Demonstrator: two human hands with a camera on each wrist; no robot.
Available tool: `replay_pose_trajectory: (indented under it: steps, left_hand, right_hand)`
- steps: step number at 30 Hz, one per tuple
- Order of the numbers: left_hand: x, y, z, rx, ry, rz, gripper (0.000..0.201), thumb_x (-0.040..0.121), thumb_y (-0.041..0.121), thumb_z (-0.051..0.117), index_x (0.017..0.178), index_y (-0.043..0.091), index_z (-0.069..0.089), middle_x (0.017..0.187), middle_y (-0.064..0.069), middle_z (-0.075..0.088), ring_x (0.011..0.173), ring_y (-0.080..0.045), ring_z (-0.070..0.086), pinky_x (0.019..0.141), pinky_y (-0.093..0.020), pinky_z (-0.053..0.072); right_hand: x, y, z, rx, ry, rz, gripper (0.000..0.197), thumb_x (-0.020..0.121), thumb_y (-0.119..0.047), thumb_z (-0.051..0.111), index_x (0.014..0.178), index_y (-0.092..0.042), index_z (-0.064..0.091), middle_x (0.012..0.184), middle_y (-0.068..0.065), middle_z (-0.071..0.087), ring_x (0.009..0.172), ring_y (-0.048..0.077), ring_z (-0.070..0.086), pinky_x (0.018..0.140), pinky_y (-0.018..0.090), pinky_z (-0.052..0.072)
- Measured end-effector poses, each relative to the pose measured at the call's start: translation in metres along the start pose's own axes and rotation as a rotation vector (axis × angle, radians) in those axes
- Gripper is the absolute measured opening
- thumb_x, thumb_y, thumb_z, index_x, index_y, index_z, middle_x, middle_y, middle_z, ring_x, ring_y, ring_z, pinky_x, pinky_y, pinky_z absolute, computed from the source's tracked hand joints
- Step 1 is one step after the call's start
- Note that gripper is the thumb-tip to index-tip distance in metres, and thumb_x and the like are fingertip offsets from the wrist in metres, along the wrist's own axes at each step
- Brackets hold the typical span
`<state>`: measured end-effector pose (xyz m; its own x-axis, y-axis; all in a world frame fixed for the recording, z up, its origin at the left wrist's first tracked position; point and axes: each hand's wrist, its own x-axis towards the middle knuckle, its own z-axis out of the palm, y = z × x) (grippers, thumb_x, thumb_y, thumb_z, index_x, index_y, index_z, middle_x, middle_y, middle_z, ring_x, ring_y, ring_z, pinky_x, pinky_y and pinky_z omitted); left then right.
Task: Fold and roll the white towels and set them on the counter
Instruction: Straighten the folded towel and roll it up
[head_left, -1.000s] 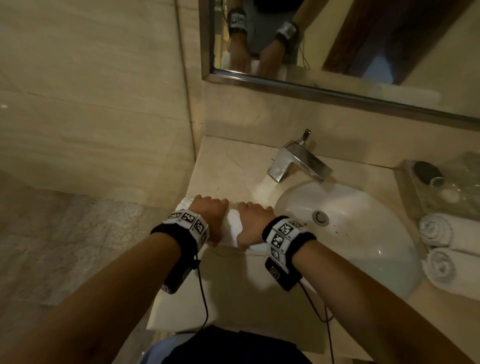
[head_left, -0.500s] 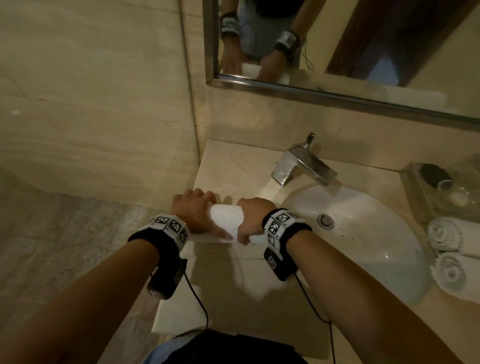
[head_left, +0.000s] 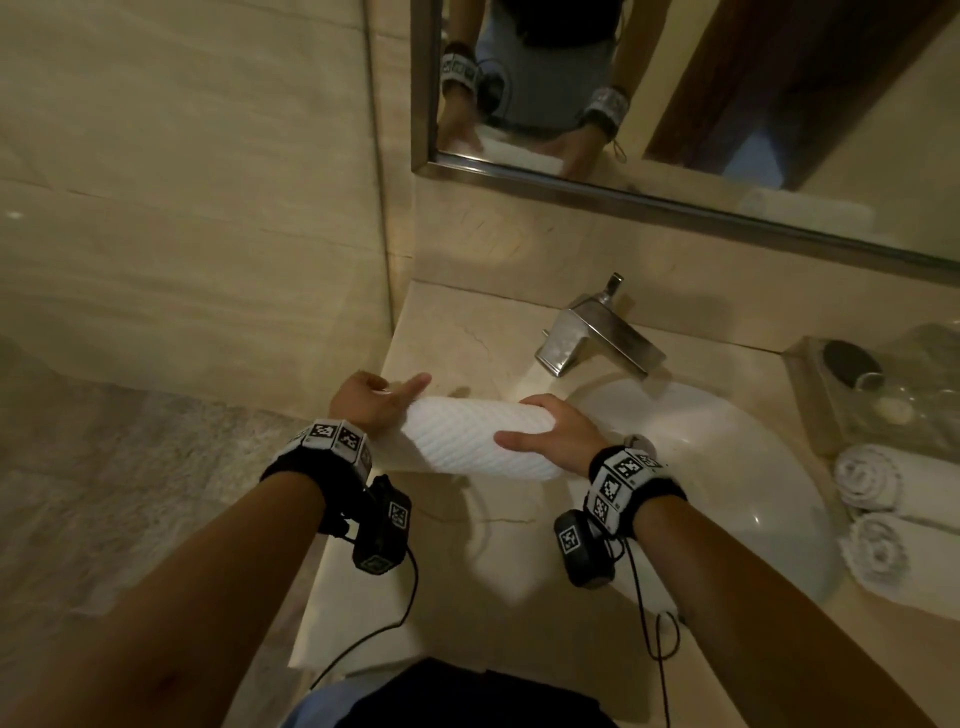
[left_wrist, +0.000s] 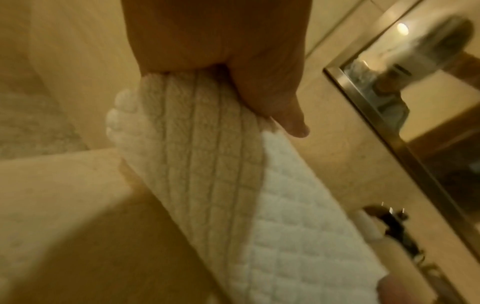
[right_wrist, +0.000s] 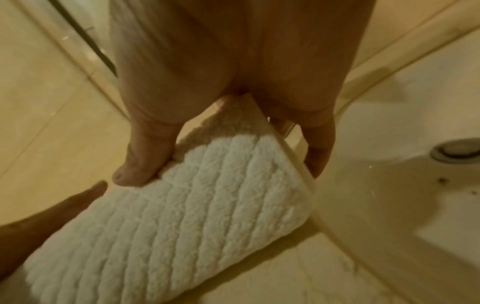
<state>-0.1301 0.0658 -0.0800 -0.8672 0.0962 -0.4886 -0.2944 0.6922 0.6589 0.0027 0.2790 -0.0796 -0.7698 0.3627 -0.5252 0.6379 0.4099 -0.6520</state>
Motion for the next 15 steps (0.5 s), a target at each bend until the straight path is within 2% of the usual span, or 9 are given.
replay_pose_trajectory:
  steps: [1,3,5,7,8,10,12,14,15]
  left_hand:
    - [0.003,-0.001,-0.001,-0.049,0.007,-0.027,0.078,0.069,0.068,0.066,0.119,0.008,0.059,0.122,-0.010,0.062,0.112,-0.029,0.056,0.091,-0.034,0.042]
    - [0.005,-0.003,-0.007,-0.144,-0.075,-0.052,0.073,0.071,0.061,0.069,0.118,0.006,0.062,0.121,-0.011,0.063,0.109,-0.029,0.057,0.092,-0.034,0.042]
    - [0.003,-0.006,-0.012,-0.245,-0.192,-0.080,0.061,0.069,0.044,0.077,0.113,0.005,0.064,0.118,-0.011,0.064,0.102,-0.029,0.058,0.092,-0.038,0.045]
    - [0.002,-0.012,-0.014,-0.289,-0.238,-0.107,0.066,0.063,0.032,0.080,0.120,0.008,0.059,0.121,-0.008,0.060,0.101,-0.027,0.056,0.086,-0.039,0.046]
    - [0.001,-0.015,-0.014,-0.286,-0.230,-0.110,0.070,0.065,0.031,0.080,0.127,0.010,0.054,0.125,-0.007,0.057,0.102,-0.026,0.053,0.085,-0.038,0.044]
    - [-0.001,-0.019,-0.014,-0.270,-0.203,-0.126,0.073,0.074,0.032,0.077,0.136,0.011,0.045,0.133,-0.008,0.051,0.106,-0.026,0.048,0.088,-0.039,0.041]
    - [-0.003,-0.019,-0.014,-0.240,-0.174,-0.149,0.077,0.076,0.038,0.075,0.139,0.010,0.043,0.139,-0.010,0.047,0.115,-0.028,0.048,0.093,-0.041,0.041]
    - [-0.002,-0.016,-0.014,-0.177,-0.131,-0.164,0.083,0.073,0.050,0.073,0.138,0.006,0.045,0.138,-0.013,0.049,0.118,-0.032,0.050,0.097,-0.042,0.044]
    - [0.000,-0.016,-0.014,-0.150,-0.107,-0.178,0.089,0.070,0.057,0.072,0.137,0.004,0.046,0.137,-0.014,0.050,0.117,-0.033,0.052,0.097,-0.044,0.045]
  right_hand:
    - [0.001,0.000,0.002,0.045,0.012,0.016,0.083,0.057,-0.060,0.082,0.127,-0.031,0.049,0.128,-0.005,0.051,0.117,0.019,0.049,0.098,0.037,0.045]
    - [0.003,0.001,0.006,0.143,0.049,0.060,0.093,0.056,-0.061,0.082,0.133,-0.026,0.044,0.129,-0.003,0.049,0.117,0.019,0.049,0.099,0.038,0.045]
    - [0.006,0.000,0.010,0.269,0.114,0.138,0.112,0.044,-0.073,0.080,0.135,-0.021,0.042,0.131,-0.001,0.053,0.115,0.021,0.054,0.099,0.040,0.047]
    - [0.010,0.001,0.014,0.351,0.162,0.195,0.126,0.032,-0.082,0.077,0.136,-0.021,0.041,0.133,0.003,0.055,0.115,0.024,0.056,0.100,0.044,0.047]
    - [0.011,0.000,0.015,0.377,0.161,0.210,0.127,0.032,-0.083,0.076,0.138,-0.022,0.039,0.135,0.003,0.053,0.116,0.024,0.055,0.100,0.044,0.046]
    - [0.006,-0.004,0.014,0.411,0.137,0.247,0.116,0.047,-0.079,0.074,0.141,-0.024,0.033,0.137,0.001,0.049,0.119,0.024,0.051,0.098,0.042,0.043]
    - [0.005,-0.005,0.010,0.448,0.087,0.310,0.103,0.062,-0.075,0.068,0.144,-0.028,0.029,0.136,0.001,0.047,0.120,0.025,0.049,0.092,0.043,0.044]
    - [0.004,-0.005,0.006,0.499,0.064,0.359,0.095,0.068,-0.073,0.065,0.144,-0.029,0.028,0.132,0.002,0.050,0.114,0.025,0.053,0.083,0.040,0.050]
    - [0.006,-0.003,0.004,0.520,0.067,0.369,0.093,0.068,-0.073,0.066,0.141,-0.026,0.033,0.127,0.002,0.054,0.108,0.024,0.056,0.077,0.036,0.052]
